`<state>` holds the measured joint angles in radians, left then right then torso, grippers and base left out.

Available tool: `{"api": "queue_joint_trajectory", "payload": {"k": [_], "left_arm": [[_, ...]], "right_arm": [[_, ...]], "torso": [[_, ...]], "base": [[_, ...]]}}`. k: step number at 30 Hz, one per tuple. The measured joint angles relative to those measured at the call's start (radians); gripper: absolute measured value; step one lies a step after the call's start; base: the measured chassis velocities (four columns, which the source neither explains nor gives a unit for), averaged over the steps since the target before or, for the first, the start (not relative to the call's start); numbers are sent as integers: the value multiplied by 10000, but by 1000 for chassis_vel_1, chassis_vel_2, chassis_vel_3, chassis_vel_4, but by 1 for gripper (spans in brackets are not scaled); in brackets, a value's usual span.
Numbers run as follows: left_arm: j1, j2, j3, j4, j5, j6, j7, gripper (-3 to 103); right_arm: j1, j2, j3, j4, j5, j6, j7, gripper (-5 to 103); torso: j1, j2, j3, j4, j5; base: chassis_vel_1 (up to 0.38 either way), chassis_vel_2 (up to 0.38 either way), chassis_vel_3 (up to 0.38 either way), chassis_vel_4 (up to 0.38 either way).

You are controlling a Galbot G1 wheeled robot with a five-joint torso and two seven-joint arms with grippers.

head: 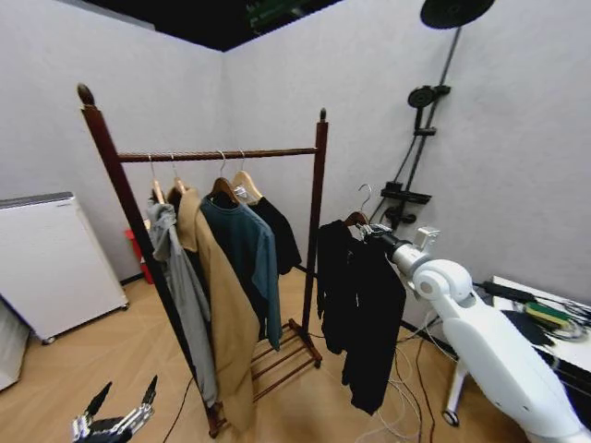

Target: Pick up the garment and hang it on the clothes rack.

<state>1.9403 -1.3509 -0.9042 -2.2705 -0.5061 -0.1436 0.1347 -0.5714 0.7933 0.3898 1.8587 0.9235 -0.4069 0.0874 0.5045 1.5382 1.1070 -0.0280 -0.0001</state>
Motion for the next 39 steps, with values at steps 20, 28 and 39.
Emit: {"api": "queue_joint_trajectory", "payload": {"k": [20, 28, 39], "left_arm": [[-2, 1, 0, 0, 0, 0, 2, 100], [0, 0, 0, 0, 0, 0, 2, 100], [0, 0, 0, 0, 0, 0, 2, 100]], "right_arm": [[-845, -92, 93, 2207, -230, -31, 62, 10], [126, -714, 36, 2463, 381, -212, 306, 10], [2923, -1657, -1255, 755, 879, -536, -657, 10]], "torso": [[3, -4, 0, -8, -2], [-11, 4, -4, -4, 0], [2, -1, 1, -5, 2]], "base": [[-153, 171, 165, -138], [112, 9, 18, 92], [28, 39, 32, 26]]}}
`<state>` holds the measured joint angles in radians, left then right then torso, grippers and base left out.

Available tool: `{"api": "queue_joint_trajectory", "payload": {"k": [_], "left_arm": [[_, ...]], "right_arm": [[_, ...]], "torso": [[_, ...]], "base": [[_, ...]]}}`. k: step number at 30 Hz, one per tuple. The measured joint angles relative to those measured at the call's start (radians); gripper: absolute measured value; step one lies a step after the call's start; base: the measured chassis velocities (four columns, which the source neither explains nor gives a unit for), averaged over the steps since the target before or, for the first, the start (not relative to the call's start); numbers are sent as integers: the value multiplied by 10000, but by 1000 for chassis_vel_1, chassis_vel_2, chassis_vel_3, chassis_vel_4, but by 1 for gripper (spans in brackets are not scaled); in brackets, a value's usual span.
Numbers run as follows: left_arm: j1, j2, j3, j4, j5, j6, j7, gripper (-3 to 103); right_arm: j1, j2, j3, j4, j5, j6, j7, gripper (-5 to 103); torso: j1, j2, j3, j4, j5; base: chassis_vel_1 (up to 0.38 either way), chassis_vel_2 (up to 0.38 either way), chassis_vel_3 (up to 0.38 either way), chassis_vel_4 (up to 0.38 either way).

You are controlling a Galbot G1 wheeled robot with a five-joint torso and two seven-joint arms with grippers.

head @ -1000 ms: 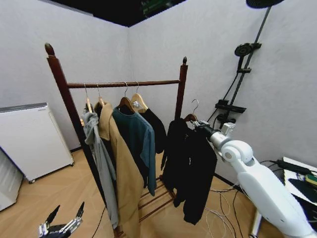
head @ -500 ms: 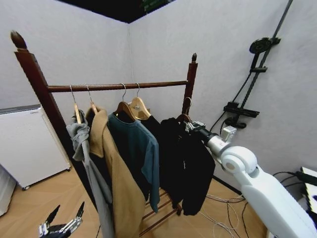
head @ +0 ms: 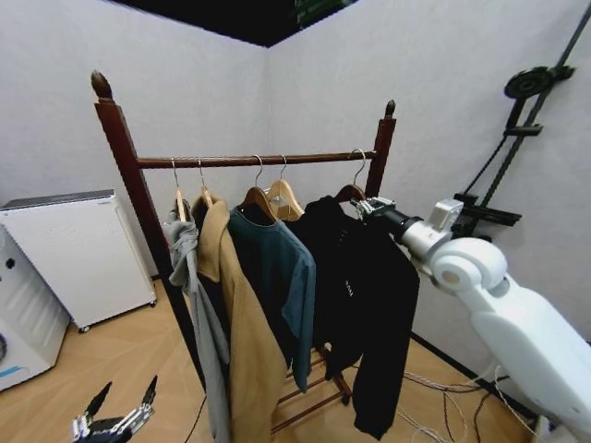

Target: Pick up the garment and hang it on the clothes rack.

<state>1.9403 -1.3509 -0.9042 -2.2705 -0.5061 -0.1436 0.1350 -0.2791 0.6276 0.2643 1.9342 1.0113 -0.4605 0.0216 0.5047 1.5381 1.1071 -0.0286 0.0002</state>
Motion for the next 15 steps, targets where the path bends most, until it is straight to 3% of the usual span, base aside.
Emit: {"api": "queue_joint_trajectory", "payload": {"k": [9, 11, 15], "left_arm": [[0, 0, 0, 0, 0, 0, 0, 100], [0, 0, 0, 0, 0, 0, 1, 100], [0, 0, 0, 1, 0, 0, -1, 100]], "right_arm": [[1993, 173, -1349, -361, 1734, -719, 402, 10], [2655, 552, -1844, -642, 2693, -1104, 826, 10], [3440, 1109, -2456, -1188, 2951, -1393, 1033, 10]], "torso": [[-2, 1, -1, -1, -2], [-3, 1, 0, 0, -1], [-2, 1, 0, 1, -5]], "base": [[0, 0, 0, 0], [0, 0, 0, 0], [0, 0, 0, 0]]}}
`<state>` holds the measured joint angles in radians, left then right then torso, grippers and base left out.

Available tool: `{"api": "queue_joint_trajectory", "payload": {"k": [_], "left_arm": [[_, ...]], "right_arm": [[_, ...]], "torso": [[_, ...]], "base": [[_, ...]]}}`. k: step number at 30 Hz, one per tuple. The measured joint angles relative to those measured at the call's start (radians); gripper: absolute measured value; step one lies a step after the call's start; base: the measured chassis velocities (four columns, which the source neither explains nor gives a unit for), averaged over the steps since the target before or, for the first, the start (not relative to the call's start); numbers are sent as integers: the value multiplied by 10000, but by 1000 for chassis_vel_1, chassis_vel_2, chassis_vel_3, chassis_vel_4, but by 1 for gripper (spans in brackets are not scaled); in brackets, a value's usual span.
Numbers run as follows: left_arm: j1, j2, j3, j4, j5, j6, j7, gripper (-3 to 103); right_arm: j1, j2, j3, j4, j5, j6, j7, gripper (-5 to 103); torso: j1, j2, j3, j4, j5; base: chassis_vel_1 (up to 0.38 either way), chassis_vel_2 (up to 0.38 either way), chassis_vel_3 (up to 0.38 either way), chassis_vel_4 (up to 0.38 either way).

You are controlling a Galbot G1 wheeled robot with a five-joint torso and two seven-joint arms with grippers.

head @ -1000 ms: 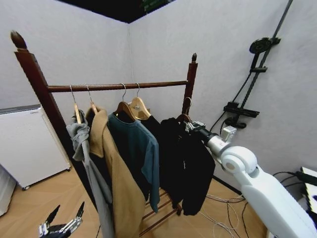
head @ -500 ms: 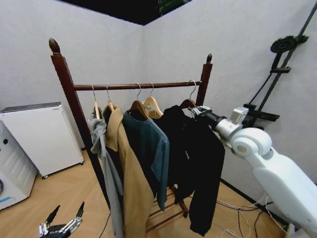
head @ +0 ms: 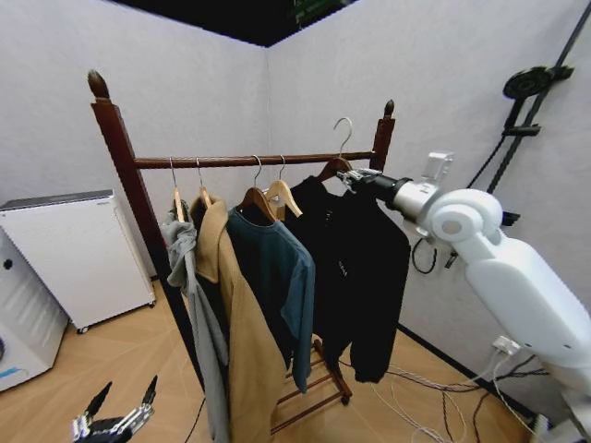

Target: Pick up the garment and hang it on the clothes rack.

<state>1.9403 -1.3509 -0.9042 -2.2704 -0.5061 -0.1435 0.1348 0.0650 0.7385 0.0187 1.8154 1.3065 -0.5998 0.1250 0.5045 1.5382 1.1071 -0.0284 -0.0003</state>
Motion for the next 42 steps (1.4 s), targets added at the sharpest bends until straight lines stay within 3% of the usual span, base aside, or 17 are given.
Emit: {"api": "queue_joint_trajectory", "payload": {"k": [4, 10, 25, 29, 32, 33, 35, 37, 42], "left_arm": [[0, 0, 0, -1, 0, 0, 4, 100], [0, 0, 0, 0, 0, 0, 2, 100], [-1, 0, 0, 0, 0, 0, 2, 100], [0, 0, 0, 0, 0, 0, 1, 100], [0, 0, 0, 0, 0, 0, 2, 100], [0, 0, 0, 0, 0, 0, 1, 100], [0, 0, 0, 0, 0, 0, 1, 100], [0, 0, 0, 0, 0, 0, 0, 100], [0, 0, 0, 0, 0, 0, -2, 100]], "right_arm": [[808, 786, -857, -849, -147, -380, 236, 10], [1221, 1289, -1553, -1601, -320, -916, 837, 10], [1261, 1588, -1985, -2506, -645, -793, 706, 10], [1113, 1597, -1993, -2500, -1158, -720, 390, 7], [1039, 1578, -2002, -2474, -1365, -488, 280, 12], [930, 1529, -1961, -2277, -1370, -422, 314, 22], [842, 1439, -1883, -2048, -1282, -417, 341, 22], [604, 1138, -1704, -1447, -1018, -429, 413, 34], [123, 590, -1290, -524, -658, -507, 548, 50]], "torso": [[0, -1, 0, 3, 0], [0, 0, 0, 1, 2], [-1, 0, -1, -1, 3], [-1, 0, -1, -1, 2], [-1, 0, -1, -1, 4], [-1, 0, -1, 1, 3], [0, 0, -1, 3, 1], [-1, 0, -1, 1, 1], [-1, 0, -2, 1, 3]], "base": [[0, 0, 0, 0], [0, 0, 0, 0], [0, 0, 0, 0], [0, 0, 0, 0], [0, 0, 0, 0], [0, 0, 0, 0], [0, 0, 0, 0], [0, 0, 0, 0], [0, 0, 0, 0]]}}
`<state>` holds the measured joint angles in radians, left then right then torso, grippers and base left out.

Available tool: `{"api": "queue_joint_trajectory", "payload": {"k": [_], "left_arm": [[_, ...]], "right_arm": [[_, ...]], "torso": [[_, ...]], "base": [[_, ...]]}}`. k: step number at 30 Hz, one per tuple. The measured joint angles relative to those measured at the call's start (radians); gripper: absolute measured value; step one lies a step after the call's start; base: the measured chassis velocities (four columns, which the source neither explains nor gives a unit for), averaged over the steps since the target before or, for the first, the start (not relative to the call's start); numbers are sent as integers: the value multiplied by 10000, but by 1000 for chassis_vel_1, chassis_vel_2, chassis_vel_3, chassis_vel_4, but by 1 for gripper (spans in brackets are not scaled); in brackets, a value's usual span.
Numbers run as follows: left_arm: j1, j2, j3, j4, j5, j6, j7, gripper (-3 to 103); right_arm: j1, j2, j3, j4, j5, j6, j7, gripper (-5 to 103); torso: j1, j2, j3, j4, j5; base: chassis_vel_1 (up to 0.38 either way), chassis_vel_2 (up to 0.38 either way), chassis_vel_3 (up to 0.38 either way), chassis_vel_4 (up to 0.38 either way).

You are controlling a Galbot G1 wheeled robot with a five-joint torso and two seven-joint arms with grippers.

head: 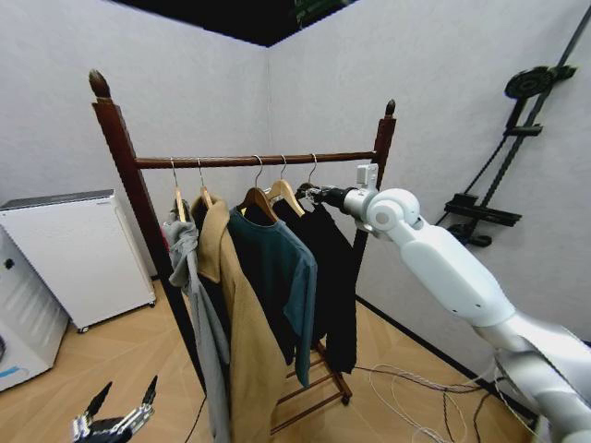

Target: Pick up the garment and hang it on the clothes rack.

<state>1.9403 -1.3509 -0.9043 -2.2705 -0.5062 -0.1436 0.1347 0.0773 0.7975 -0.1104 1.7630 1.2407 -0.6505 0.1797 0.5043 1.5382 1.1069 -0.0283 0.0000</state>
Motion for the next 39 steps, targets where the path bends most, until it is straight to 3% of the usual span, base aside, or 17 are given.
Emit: {"api": "queue_joint_trajectory", "payload": {"k": [2, 4, 6, 8, 11, 14, 24, 39], "left_arm": [[0, 0, 0, 0, 0, 0, 0, 100], [0, 0, 1, 0, 0, 0, 2, 100], [0, 0, 1, 0, 0, 0, 6, 100], [-1, 0, 1, 0, 0, 0, 6, 100], [0, 0, 1, 0, 0, 0, 3, 100], [0, 0, 0, 0, 0, 0, 1, 100], [0, 0, 0, 0, 0, 0, 2, 100], [0, 0, 0, 0, 0, 0, 2, 100]], "right_arm": [[-586, -604, 606, 863, 360, -200, 201, 61], [-782, -840, 778, 1120, 422, -210, 264, 61], [-1318, -1592, 1211, 1850, 534, -190, 430, 78], [-1494, -1905, 1363, 2134, 558, -144, 484, 78], [-1788, -2506, 1697, 2898, 853, -146, 804, 93], [-1874, -2750, 1890, 3342, 1066, -162, 1117, 99], [-2740, -3440, 3282, 4694, 1729, -305, 1999, 100], [-5229, -3627, 5812, 5531, 1919, -445, 2083, 100]], "torso": [[0, 1, 0, 0, 2], [0, 1, 0, 0, 1], [-1, 1, 0, -3, 4], [-1, 1, 0, -4, 4], [-1, 1, -1, -4, 1], [0, 2, 0, 0, -1], [0, 1, 0, 1, 0], [-1, 0, 1, 0, 0]], "base": [[0, 0, 0, 0], [0, 0, 0, 0], [0, 0, 0, 0], [0, 0, 0, 0], [0, 0, 0, 0], [0, 0, 0, 0], [4, -12, -11, 3], [-11, -85, -83, -13]]}}
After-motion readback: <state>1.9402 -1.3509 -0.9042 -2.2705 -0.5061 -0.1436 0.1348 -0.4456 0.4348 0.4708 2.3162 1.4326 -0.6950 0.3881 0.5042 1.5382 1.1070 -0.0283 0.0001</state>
